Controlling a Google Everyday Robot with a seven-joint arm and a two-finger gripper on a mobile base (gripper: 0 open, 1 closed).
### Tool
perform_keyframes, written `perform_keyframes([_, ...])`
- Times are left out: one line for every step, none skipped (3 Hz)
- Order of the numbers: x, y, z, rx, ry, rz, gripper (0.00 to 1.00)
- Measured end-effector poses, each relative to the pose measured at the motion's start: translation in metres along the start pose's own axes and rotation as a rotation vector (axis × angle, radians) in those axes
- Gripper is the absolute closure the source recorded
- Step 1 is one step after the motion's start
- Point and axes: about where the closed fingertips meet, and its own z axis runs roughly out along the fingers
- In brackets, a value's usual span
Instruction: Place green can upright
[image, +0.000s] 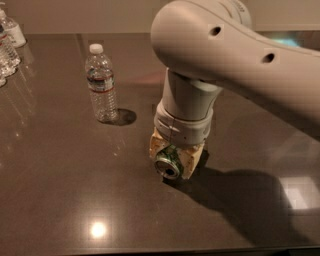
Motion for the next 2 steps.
perform_keyframes([-0.003,-0.011,-0.025,0.074,-0.009,0.073,1.0])
perform_keyframes([-0.01,-0.02,-0.052,0.166,-0.063,0.217,1.0])
